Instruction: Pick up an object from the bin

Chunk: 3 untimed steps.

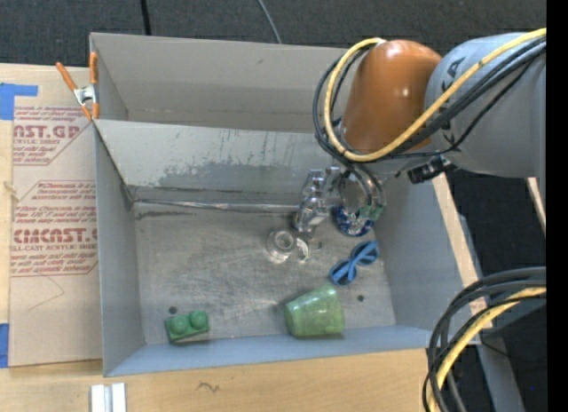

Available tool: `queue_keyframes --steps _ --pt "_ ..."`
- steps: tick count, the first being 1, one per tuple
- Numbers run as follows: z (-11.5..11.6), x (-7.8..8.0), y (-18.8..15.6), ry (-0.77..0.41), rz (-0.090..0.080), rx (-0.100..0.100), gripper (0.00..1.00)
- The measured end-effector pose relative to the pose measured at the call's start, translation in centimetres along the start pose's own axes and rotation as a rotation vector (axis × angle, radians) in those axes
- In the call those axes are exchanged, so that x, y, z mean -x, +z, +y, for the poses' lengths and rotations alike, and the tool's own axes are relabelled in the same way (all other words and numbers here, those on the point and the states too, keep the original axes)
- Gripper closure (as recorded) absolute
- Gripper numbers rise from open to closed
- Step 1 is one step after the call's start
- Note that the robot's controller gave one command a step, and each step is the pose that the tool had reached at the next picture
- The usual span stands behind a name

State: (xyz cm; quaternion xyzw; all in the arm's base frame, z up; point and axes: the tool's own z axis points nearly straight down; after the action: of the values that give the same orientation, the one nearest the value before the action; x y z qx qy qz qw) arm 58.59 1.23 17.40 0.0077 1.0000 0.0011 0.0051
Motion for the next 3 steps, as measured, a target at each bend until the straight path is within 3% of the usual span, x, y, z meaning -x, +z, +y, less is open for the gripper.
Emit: queue_keyframes --steps 1,2,3 --pt "-0.2 0.4 7.7 -0.084 0.000 -0.002 1.00" --pt "-3.1 0.5 -5.6 -0.296 0.000 -0.003 1.00" --pt "-2.9 0.3 -5.2 -0.296 0.007 0.000 0.00"
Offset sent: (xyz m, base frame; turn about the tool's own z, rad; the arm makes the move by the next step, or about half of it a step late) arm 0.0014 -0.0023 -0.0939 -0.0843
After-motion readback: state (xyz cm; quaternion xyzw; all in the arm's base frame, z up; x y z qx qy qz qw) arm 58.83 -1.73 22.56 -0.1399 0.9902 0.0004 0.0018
